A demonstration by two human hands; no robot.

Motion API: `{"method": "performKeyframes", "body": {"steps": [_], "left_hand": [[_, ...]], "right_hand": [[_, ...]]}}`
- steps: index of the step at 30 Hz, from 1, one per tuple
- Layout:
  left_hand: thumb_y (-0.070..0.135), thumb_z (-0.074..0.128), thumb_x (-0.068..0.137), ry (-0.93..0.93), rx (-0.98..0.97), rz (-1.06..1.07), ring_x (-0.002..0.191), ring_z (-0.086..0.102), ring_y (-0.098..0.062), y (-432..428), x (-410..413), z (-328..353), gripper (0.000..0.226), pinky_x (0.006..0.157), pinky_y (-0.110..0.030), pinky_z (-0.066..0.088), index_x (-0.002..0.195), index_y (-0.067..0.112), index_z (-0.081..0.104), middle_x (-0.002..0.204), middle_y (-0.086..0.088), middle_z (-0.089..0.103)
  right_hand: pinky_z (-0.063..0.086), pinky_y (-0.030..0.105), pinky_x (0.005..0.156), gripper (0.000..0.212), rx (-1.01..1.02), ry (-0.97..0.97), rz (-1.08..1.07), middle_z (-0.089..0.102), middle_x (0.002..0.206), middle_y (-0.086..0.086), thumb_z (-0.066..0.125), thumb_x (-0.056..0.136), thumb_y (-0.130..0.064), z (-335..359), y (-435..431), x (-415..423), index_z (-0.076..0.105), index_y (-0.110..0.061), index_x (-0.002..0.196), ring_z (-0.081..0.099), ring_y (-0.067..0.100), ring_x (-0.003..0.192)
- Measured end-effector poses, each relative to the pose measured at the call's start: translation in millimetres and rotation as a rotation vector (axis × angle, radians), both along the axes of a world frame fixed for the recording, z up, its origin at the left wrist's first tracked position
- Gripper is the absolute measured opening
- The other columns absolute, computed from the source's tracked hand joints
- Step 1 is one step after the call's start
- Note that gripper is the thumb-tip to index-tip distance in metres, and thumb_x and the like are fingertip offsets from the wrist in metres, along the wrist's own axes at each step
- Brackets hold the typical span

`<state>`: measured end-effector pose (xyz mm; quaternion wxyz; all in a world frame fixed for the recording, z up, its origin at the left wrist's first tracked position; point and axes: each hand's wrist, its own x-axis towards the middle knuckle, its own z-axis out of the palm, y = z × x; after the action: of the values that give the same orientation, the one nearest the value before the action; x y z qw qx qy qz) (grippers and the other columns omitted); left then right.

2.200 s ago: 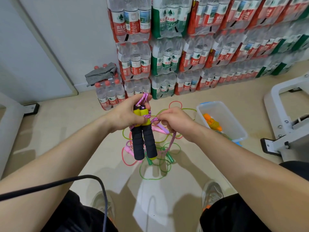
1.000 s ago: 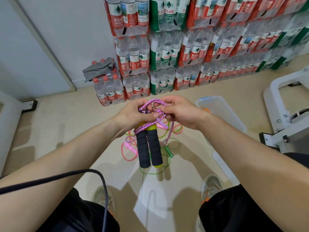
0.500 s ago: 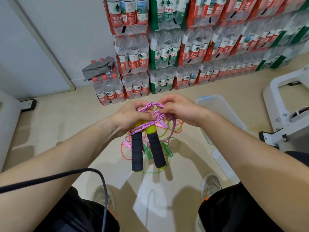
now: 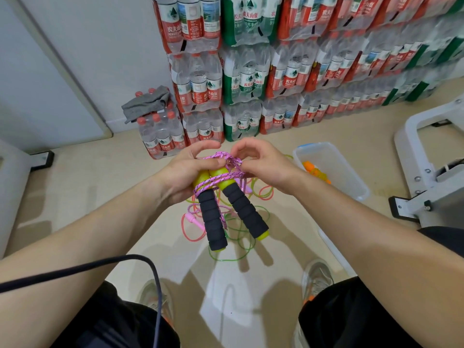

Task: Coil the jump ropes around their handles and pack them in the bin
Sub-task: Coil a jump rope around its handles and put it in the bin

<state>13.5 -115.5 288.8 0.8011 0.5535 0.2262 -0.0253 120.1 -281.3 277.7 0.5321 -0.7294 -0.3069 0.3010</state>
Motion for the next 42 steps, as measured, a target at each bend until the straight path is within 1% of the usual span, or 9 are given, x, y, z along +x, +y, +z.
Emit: {"method": "performKeyframes", "body": {"steps": [4,9,16,22,26,31,35,39,42], "left_hand": [[0.004,0.075,0.07,-0.017,0.056,-0.038,0.069,0.066,-0.028,2,-3,3,0.046,0.064,-0.034,0.06,0.111,0.021,0.063,0.091,-0.017,0.067],[0.004,0.077,0.07,-0.038,0.105,-0.093,0.067,0.069,-0.026,4,-4,4,0.037,0.066,-0.033,0.059,0.102,0.021,0.066,0.089,-0.015,0.071],[-0.007,0.074,0.077,-0.035,0.159,-0.133,0.07,0.071,-0.027,2,-3,3,0.034,0.069,-0.033,0.062,0.102,0.015,0.067,0.09,-0.018,0.071],[-0.012,0.071,0.082,-0.03,0.401,-0.171,0.081,0.07,-0.023,-1,-3,-5,0.034,0.082,-0.035,0.057,0.109,0.007,0.064,0.093,-0.015,0.075],[-0.002,0.074,0.086,0.018,0.549,-0.148,0.063,0.063,-0.012,-2,-1,-5,0.029,0.056,-0.024,0.048,0.111,0.009,0.063,0.077,0.003,0.076],[0.016,0.078,0.086,0.051,0.782,-0.158,0.06,0.053,-0.012,-3,0,-14,0.022,0.054,-0.024,0.043,0.104,0.019,0.066,0.078,0.003,0.064],[0.012,0.074,0.087,0.032,0.934,-0.209,0.063,0.053,-0.017,-3,2,-22,0.021,0.055,-0.022,0.044,0.102,0.021,0.063,0.083,-0.016,0.068],[0.011,0.074,0.086,0.03,1.036,-0.207,0.069,0.064,-0.025,-4,1,-28,0.022,0.06,-0.028,0.048,0.1,0.021,0.061,0.084,-0.012,0.072],[0.012,0.073,0.086,0.028,1.093,-0.175,0.069,0.063,-0.021,-4,2,-32,0.021,0.058,-0.02,0.044,0.098,0.021,0.06,0.083,-0.007,0.072]], "right_hand": [[0.056,0.045,0.085,0.024,-0.039,-0.075,-0.022,0.067,0.09,0.001,0.068,0.081,0.003,-4,1,-1,0.068,-0.017,0.094,0.065,0.014,0.078],[0.056,0.047,0.085,0.02,-0.011,-0.096,-0.027,0.071,0.089,0.001,0.082,0.079,-0.016,-7,0,-3,0.067,-0.019,0.093,0.068,0.021,0.078],[0.051,0.022,0.063,0.015,-0.001,-0.227,0.012,0.067,0.102,0.003,0.072,0.088,-0.007,-6,3,-7,0.064,-0.016,0.096,0.063,-0.003,0.071],[0.059,0.055,0.074,0.013,-0.144,-0.124,-0.007,0.063,0.094,-0.001,0.069,0.092,-0.02,-11,1,0,0.057,-0.019,0.091,0.065,0.031,0.075],[0.052,0.045,0.087,0.006,-0.231,-0.346,-0.004,0.058,0.096,-0.005,0.062,0.094,-0.017,-11,0,0,0.057,-0.019,0.092,0.061,0.02,0.094],[0.045,0.04,0.088,0.016,-0.41,-0.624,0.109,0.051,0.095,-0.004,0.05,0.101,-0.027,-16,1,0,0.055,-0.027,0.086,0.052,0.019,0.094],[0.045,0.04,0.082,0.023,-0.46,-0.545,0.064,0.05,0.092,-0.004,0.054,0.095,-0.03,-19,3,1,0.058,-0.025,0.073,0.055,0.022,0.093],[0.04,0.038,0.065,0.03,-0.413,-0.266,-0.017,0.052,0.069,0.0,0.061,0.085,-0.031,-19,5,3,0.058,-0.014,0.061,0.05,0.019,0.067],[0.036,0.035,0.068,0.03,-0.389,-0.14,-0.008,0.051,0.071,0.005,0.065,0.087,-0.034,-21,4,5,0.068,-0.012,0.067,0.044,0.016,0.069]]}}
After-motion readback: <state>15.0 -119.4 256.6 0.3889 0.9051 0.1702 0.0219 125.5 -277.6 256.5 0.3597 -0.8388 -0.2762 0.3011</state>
